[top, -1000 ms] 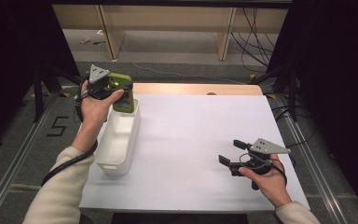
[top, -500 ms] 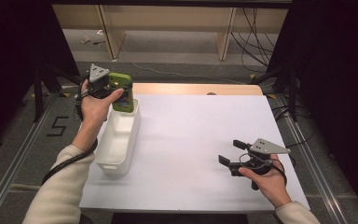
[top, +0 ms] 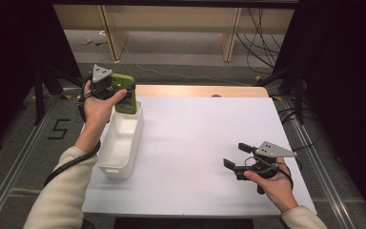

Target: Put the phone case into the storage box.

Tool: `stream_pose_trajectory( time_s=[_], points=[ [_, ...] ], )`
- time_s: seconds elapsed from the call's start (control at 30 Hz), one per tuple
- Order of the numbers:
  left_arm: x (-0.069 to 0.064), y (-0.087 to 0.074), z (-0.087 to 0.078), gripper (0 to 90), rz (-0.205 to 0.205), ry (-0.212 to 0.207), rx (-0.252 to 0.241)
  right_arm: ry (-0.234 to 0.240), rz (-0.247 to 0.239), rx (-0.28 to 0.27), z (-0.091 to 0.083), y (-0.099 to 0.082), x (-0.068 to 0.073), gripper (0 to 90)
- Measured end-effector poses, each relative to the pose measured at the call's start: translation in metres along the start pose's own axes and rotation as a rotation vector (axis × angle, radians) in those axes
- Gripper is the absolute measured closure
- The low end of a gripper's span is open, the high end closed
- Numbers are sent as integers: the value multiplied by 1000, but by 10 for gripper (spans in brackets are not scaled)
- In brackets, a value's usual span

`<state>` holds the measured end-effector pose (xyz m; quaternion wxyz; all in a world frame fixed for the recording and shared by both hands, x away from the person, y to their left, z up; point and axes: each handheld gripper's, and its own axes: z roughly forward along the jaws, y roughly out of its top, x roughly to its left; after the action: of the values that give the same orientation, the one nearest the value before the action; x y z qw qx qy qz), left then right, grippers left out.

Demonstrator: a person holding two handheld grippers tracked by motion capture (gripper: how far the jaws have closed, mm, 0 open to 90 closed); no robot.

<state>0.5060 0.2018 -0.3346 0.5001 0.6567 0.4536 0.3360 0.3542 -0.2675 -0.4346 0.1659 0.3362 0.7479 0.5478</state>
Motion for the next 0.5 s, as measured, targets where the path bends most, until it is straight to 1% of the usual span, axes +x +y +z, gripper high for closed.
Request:
stream_pose_trajectory(
  time_s=[0.5],
  points=[
    [0, -1, 8, 175, -4, 3, 13, 1, 0, 0, 0, 0, 0, 126]
  ],
)
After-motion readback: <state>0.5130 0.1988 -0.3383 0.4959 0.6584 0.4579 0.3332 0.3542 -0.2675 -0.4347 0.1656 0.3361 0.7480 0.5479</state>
